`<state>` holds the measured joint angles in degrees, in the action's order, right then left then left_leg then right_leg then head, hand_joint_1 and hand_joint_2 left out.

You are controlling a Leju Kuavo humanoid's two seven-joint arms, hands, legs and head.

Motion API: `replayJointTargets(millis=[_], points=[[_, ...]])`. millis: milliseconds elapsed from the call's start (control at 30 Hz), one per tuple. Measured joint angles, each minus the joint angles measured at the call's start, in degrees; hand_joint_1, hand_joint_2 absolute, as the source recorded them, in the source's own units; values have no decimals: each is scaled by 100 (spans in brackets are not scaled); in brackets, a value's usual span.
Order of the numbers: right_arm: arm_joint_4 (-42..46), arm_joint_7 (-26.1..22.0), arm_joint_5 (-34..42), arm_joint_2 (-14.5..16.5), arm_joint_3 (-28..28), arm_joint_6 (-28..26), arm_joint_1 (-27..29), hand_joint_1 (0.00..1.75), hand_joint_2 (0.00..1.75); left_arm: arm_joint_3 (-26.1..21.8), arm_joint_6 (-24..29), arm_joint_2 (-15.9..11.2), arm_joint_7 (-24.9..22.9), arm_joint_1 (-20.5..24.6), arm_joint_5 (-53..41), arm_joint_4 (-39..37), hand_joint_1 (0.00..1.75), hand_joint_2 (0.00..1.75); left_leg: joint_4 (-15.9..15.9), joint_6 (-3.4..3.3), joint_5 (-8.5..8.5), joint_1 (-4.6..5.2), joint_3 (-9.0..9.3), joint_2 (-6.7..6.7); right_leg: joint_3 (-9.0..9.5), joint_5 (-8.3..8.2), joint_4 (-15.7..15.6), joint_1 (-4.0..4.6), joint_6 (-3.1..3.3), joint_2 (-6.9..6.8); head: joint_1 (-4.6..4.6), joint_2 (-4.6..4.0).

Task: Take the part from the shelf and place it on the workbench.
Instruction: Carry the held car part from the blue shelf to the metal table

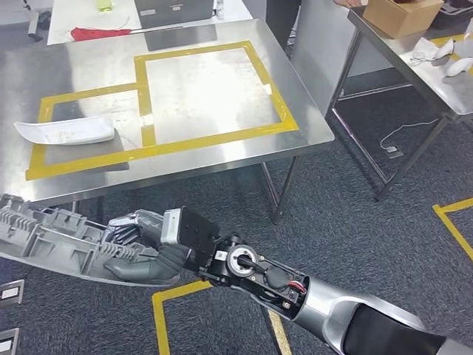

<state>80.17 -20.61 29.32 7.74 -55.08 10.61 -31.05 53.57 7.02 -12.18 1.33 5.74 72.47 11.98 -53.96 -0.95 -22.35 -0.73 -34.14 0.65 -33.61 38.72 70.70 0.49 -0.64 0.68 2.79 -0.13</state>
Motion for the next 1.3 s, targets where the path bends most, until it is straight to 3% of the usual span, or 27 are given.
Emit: replayJointTargets(millis=[33, 67, 167, 200, 233, 367, 400, 600, 733, 833, 1133, 1300], points=[[-1, 1, -1, -5, 2, 0, 3, 169, 175, 0, 0, 5, 0, -6, 3, 0, 0, 175, 0, 14, -66, -15, 85, 3, -82, 26, -82, -24, -19, -1, 21, 0], [-1, 1, -1, -9, 5, 0, 5, 169, 175, 0, 0, 9, 0, -10, 7, 0, 0, 175, 0, 32, -132, -30, 176, 7, -104, -131, -324, -48, -37, -4, 45, 0], [-5, -3, -4, -24, 19, 2, 13, 169, 175, 0, 2, 15, 4, -3, 6, -1, 0, 175, -16, 122, -303, -54, 373, 23, -68, -1176, -1299, -88, -43, -17, 99, -1], [-8, -5, -5, -28, 25, 3, 19, 169, 175, 0, 3, 14, 7, 2, 2, -2, 0, 175, -21, 160, -339, -53, 389, 31, -53, -1387, -1442, -81, -15, -17, 95, -1], [-10, -7, -8, -33, 29, 4, 24, 169, 175, 0, 6, 7, 10, 6, -1, -3, 0, 175, -43, 181, -382, -51, 395, 40, -46, -1469, -1486, -75, -2, -15, 84, -1], [-13, 1, -12, -33, 33, 3, 25, 169, 175, 2, 13, 0, 15, 1, -4, -2, 0, 175, -38, 67, -361, -45, 364, 49, -25, -1514, -1494, -86, -31, 29, 11, 0], [-13, 1, -12, -33, 33, 2, 26, 169, 175, 2, 13, -1, 15, 1, -4, -2, 0, 175, -28, 65, -350, -43, 372, 50, -26, -1511, -1495, -88, -29, 36, -8, 0], [-13, -6, -82, -39, 69, -51, 34, 169, 175, 0, 4, 3, 35, 12, -28, -2, 0, 175, 52, 89, -333, -42, 420, 36, -31, -1476, -1500, -81, 32, 81, -77, 0], [-12, 15, -323, -58, 159, -219, 33, 169, 175, 1, 0, 24, 62, 24, -39, -2, 0, 175, 139, 219, -362, -54, 463, 16, -27, -1477, -1500, -63, 83, 77, -89, 0], [-10, 56, -467, -81, 232, -345, 3, 169, 175, 0, -1, 37, 78, 23, -39, -2, 0, 175, 138, 256, -355, -52, 464, 16, -18, -1487, -1500, -64, 94, 75, -91, 0], [-5, 130, -684, -122, 348, -602, -152, 169, 175, 0, -27, 48, 81, 23, -40, -2, 0, 175, 113, 262, -353, -42, 461, 16, -4, -1501, -1502, -70, 94, 73, -91, 0], [-19, 436, -910, -220, 642, -1013, -866, 169, 175, 1, -89, 59, 104, 21, -86, -2, 0, 175, 89, 253, -348, -21, 459, 15, 10, -1526, -1518, -91, 66, 73, -90, 0]])
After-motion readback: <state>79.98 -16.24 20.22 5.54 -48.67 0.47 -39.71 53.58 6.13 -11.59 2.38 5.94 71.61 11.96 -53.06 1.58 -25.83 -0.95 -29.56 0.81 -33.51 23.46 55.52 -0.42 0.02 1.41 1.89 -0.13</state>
